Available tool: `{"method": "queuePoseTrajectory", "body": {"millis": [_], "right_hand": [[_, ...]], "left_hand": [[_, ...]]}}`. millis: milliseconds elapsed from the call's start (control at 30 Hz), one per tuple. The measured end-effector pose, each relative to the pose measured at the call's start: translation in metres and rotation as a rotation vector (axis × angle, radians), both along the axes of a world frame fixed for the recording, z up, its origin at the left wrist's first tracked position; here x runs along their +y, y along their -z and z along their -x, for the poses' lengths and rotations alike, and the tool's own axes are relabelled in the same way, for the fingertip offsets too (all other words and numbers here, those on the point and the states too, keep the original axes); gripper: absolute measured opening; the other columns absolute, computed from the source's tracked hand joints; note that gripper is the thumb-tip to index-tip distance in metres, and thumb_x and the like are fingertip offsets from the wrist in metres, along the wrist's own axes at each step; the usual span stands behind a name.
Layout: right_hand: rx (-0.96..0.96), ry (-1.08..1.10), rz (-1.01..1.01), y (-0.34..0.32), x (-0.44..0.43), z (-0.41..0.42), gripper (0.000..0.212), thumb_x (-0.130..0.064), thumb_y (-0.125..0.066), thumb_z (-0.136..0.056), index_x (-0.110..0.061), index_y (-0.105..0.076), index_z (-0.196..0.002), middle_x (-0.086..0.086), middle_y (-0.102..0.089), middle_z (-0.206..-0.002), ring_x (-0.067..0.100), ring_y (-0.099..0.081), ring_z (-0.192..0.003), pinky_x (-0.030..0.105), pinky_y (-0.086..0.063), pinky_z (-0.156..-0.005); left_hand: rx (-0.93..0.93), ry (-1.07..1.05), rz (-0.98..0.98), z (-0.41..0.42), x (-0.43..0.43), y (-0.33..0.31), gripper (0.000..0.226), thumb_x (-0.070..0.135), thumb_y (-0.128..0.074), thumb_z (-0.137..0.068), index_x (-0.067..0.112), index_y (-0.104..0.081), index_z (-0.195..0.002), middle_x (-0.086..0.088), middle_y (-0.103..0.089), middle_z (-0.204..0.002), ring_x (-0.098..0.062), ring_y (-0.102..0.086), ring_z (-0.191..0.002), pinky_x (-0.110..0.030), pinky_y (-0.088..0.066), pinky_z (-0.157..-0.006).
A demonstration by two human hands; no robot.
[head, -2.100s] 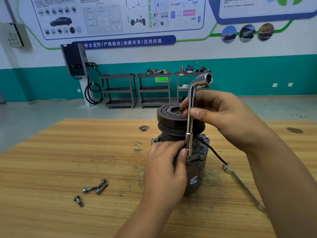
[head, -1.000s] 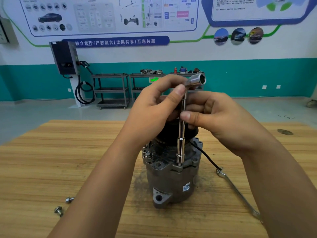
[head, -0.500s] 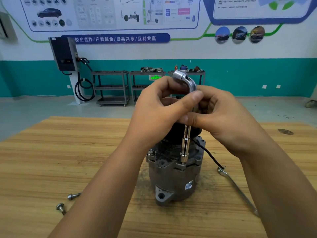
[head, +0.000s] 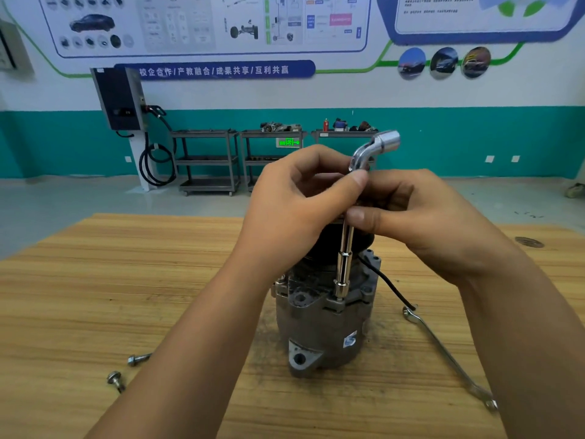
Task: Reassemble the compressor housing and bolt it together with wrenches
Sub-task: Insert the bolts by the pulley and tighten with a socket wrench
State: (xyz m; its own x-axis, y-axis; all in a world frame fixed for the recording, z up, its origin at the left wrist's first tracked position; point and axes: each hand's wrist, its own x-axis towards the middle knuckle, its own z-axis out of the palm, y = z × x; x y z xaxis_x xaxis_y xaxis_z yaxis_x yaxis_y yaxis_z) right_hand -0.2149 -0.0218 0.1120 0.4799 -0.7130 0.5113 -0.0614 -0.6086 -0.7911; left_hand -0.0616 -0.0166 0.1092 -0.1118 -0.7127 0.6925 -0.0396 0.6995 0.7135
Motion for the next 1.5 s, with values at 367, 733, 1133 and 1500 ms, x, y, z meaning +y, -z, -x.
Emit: {"method": "queuePoseTrajectory", "body": {"millis": [367, 733, 1133, 1500], "right_hand": [[-0.039, 0.044, 0.000, 0.003, -0.005, 0.000, 0.029, -0.016, -0.076, -0.066, -0.009, -0.069, -0.093, 0.015, -0.071, -0.090, 0.025, -0.068, -0.085, 0.031, -0.055, -0.074], [-0.010, 0.050, 0.015, 0.001, -0.002, -0.001, 0.039, -0.023, -0.074, -0.062, -0.010, -0.068, -0.099, 0.017, -0.069, -0.097, 0.024, -0.067, -0.090, 0.030, -0.056, -0.077], [-0.071, -0.099, -0.089, 0.001, -0.001, 0.005, 0.024, -0.011, -0.068, -0.068, -0.013, -0.070, -0.092, 0.005, -0.075, -0.087, 0.016, -0.071, -0.088, 0.018, -0.052, -0.074], [-0.071, 0.030, -0.025, 0.004, -0.006, -0.002, 0.026, -0.025, -0.078, -0.055, -0.022, -0.071, -0.081, 0.002, -0.064, -0.074, 0.012, -0.064, -0.074, 0.021, -0.053, -0.067]], "left_hand": [[0.046, 0.021, 0.023, 0.000, 0.000, 0.000, 0.009, 0.012, -0.067, -0.078, 0.009, -0.068, -0.086, -0.001, -0.070, -0.082, -0.010, -0.068, -0.079, -0.024, -0.054, -0.075], [0.068, 0.003, -0.025, 0.004, 0.002, 0.002, 0.003, 0.011, -0.073, -0.079, 0.011, -0.071, -0.081, -0.006, -0.074, -0.090, -0.020, -0.071, -0.086, -0.037, -0.058, -0.078], [0.010, 0.225, -0.125, -0.006, 0.000, -0.001, 0.021, 0.019, -0.053, -0.087, 0.016, -0.073, -0.093, -0.020, -0.067, -0.106, -0.040, -0.060, -0.102, -0.053, -0.046, -0.092], [0.043, 0.147, -0.045, -0.002, 0.000, 0.000, 0.011, 0.010, -0.072, -0.074, 0.018, -0.064, -0.075, 0.007, -0.071, -0.074, -0.007, -0.068, -0.074, -0.018, -0.053, -0.066]]}}
